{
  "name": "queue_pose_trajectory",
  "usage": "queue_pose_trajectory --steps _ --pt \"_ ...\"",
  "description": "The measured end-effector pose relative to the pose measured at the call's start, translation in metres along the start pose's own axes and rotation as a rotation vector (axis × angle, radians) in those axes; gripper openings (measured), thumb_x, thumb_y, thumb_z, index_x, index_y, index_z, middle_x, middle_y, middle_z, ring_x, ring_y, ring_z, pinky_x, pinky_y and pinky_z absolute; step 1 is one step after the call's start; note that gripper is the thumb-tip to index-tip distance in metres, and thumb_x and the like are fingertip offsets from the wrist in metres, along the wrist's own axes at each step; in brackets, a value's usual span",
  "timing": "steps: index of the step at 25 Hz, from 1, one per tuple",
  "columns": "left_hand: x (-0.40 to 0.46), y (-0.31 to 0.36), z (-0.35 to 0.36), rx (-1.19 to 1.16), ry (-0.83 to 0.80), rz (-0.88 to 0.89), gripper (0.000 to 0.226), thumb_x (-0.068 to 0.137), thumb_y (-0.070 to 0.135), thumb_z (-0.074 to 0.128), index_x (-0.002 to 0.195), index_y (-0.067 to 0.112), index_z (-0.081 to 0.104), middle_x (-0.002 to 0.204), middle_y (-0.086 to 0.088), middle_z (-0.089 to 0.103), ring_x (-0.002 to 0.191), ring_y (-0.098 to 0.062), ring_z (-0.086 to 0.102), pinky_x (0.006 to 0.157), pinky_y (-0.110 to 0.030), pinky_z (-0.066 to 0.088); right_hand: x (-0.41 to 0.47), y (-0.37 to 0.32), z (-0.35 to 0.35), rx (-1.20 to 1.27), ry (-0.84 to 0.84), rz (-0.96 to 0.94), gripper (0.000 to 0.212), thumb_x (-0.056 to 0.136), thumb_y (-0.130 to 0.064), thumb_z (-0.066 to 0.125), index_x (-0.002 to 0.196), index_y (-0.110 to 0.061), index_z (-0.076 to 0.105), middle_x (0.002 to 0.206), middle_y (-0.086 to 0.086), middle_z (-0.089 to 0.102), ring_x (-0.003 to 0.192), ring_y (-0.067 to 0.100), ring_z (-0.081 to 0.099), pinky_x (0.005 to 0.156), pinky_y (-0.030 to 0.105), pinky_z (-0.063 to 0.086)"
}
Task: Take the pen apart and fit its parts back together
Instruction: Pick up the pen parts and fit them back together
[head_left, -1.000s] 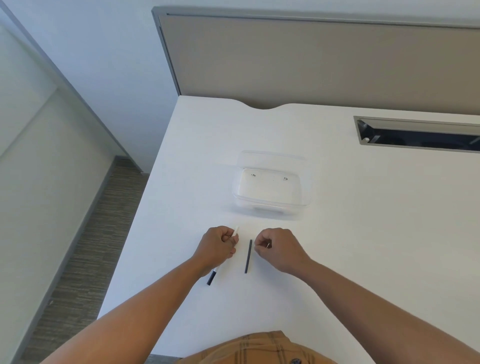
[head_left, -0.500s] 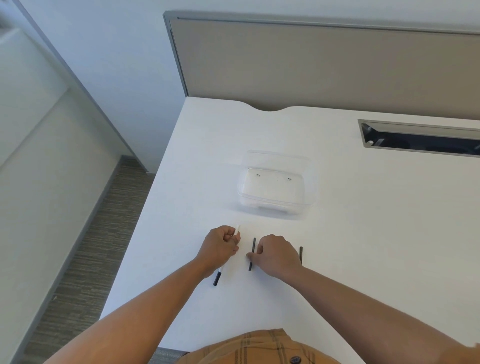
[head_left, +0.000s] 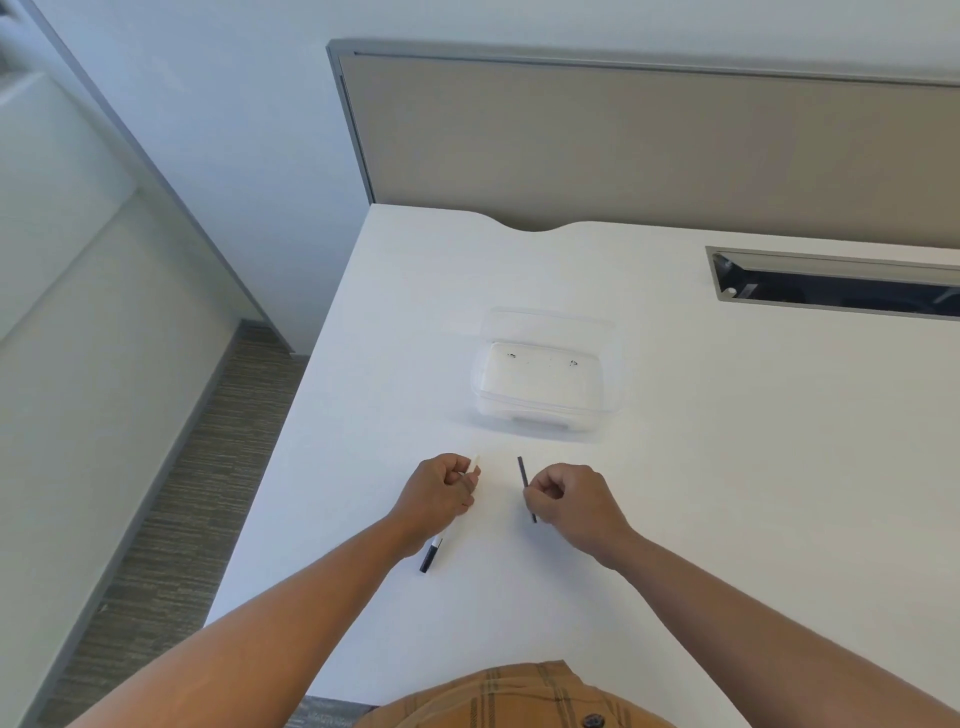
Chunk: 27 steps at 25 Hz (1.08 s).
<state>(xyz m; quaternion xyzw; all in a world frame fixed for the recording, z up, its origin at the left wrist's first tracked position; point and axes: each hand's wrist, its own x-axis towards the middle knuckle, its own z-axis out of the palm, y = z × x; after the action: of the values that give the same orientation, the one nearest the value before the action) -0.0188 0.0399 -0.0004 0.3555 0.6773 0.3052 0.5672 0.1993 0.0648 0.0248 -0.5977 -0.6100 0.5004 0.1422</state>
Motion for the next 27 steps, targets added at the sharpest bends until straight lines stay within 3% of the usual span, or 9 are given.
queue_pose_trajectory --steps 4,9,14,16,19,22,27 --pt "-0.008 0.005 0.003 0.084 -0.039 0.049 0.016 0.097 0.015 0.059 0.097 0.022 0.073 0.079 0.001 0.066 0.067 -0.009 0.058 0.074 -0.025 0.052 -0.004 -0.008 -0.004 0.186 0.06 -0.029 0.011 0.078 -0.027 0.069 0.072 -0.018 0.069 0.069 0.003 0.076 0.059 0.013 0.06 0.061 0.031 0.05" --pt "-0.021 0.019 0.006 0.134 -0.057 0.177 0.023 0.1 0.013 0.053 0.101 0.025 0.072 0.083 0.006 0.068 0.074 -0.008 0.058 0.076 -0.025 0.05 -0.007 -0.023 -0.007 0.487 0.136 -0.018 0.005 0.087 -0.014 0.065 0.084 -0.01 0.067 0.084 0.006 0.081 0.073 0.016 0.075 0.064 0.025 0.055" --pt "-0.028 0.035 0.005 0.195 -0.041 0.288 0.018 0.099 0.02 0.061 0.105 0.03 0.075 0.097 0.014 0.073 0.084 0.0 0.064 0.067 -0.01 0.046 -0.016 -0.043 -0.01 0.679 0.161 -0.079 0.006 0.083 -0.007 0.063 0.086 -0.013 0.063 0.09 0.011 0.081 0.081 0.023 0.077 0.067 0.025 0.058" --pt "-0.029 0.04 0.006 0.222 -0.039 0.326 0.018 0.099 0.018 0.062 0.108 0.028 0.075 0.102 0.005 0.074 0.088 -0.01 0.064 0.072 -0.014 0.048 -0.019 -0.05 -0.011 0.753 0.167 -0.099 0.013 0.079 -0.006 0.061 0.08 -0.019 0.064 0.091 0.015 0.08 0.08 0.025 0.077 0.067 0.026 0.058" --pt "-0.034 0.044 0.01 0.234 -0.03 0.358 0.021 0.098 0.018 0.063 0.104 0.035 0.073 0.106 0.002 0.072 0.097 -0.012 0.064 0.083 -0.022 0.05 -0.025 -0.054 -0.016 0.819 0.178 -0.113 0.016 0.079 -0.005 0.06 0.076 -0.02 0.065 0.092 0.018 0.08 0.081 0.028 0.076 0.068 0.028 0.059" --pt "-0.04 0.048 0.013 0.267 -0.027 0.413 0.032 0.098 0.018 0.063 0.098 0.049 0.067 0.109 0.002 0.07 0.099 -0.01 0.063 0.087 -0.023 0.051 -0.03 -0.054 -0.02 0.858 0.182 -0.118 0.014 0.087 -0.009 0.062 0.077 -0.019 0.064 0.093 0.019 0.079 0.084 0.03 0.076 0.071 0.03 0.059" --pt "-0.046 0.05 0.017 0.3 -0.018 0.452 0.033 0.098 0.017 0.062 0.096 0.049 0.067 0.106 -0.002 0.07 0.098 -0.015 0.064 0.088 -0.032 0.052 -0.036 -0.052 -0.02 0.876 0.172 -0.138 0.018 0.091 -0.008 0.062 0.078 -0.021 0.066 0.094 0.017 0.079 0.087 0.03 0.076 0.072 0.029 0.059"
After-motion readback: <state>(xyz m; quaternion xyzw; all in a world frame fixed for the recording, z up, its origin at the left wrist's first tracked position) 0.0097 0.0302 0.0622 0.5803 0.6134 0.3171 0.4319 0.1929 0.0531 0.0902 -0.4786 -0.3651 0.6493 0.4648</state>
